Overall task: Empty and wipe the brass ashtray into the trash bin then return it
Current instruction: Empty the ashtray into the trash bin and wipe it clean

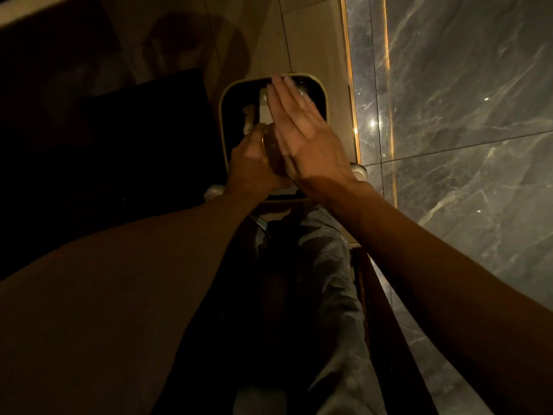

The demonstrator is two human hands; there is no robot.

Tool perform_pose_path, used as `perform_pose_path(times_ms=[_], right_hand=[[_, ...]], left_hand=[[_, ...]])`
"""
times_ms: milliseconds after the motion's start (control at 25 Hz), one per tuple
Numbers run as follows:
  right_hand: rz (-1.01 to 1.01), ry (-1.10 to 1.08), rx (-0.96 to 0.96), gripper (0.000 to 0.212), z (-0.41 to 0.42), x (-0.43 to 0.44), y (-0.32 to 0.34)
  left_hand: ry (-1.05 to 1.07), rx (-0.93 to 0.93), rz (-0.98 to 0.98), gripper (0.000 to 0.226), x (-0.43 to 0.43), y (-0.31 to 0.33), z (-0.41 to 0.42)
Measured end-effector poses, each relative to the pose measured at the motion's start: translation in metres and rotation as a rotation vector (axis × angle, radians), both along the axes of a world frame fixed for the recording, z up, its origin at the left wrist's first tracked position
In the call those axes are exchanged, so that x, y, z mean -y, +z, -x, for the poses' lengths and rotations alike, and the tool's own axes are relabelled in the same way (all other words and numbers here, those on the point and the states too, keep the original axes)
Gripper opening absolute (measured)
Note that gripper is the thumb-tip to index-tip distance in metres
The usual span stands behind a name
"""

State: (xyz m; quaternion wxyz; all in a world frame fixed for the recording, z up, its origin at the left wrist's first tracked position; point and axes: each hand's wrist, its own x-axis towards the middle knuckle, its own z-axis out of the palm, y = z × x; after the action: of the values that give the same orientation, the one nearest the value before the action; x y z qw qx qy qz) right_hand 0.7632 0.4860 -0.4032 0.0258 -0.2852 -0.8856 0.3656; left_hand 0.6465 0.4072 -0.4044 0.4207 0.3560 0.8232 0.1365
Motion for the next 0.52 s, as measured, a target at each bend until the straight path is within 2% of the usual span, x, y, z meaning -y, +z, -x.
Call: perform_pose_path(times_ms=[120,160,200,280,320,400,520], right_hand=[[0.234,0.303,0.337,0.058,-0.007,-0.001,-0.014],[0.224,0.333,0.34,0.058,-0.005,-0.005,-0.013],[0.169,0.305,0.261,0.056,-0.001,-0.007,-0.008],[0.037,0.084,0.001,0.054,0.01,-0.008,0.012],[0.013,-0.017,-0.07,0.054,0.013,-0.007,0.018],[-0.005,-0.094,-0.105,0.052,0.01,0.001,0.019],[-0.034,-0.076,-0.086,0.051,0.004,0.008,0.012]], left_hand=[[-0.014,0.026,0.06,0.109,0.005,-0.002,0.003],[-0.02,0.034,0.073,0.111,0.008,-0.001,0.004],[-0.021,0.031,0.075,0.11,0.01,-0.001,0.006],[0.01,0.026,0.07,0.104,0.01,-0.001,0.006],[0.041,0.028,0.055,0.099,0.008,0.0,0.004],[0.075,0.016,0.026,0.088,0.001,0.002,0.0],[0.052,0.008,0.053,0.076,-0.007,0.004,-0.001]])
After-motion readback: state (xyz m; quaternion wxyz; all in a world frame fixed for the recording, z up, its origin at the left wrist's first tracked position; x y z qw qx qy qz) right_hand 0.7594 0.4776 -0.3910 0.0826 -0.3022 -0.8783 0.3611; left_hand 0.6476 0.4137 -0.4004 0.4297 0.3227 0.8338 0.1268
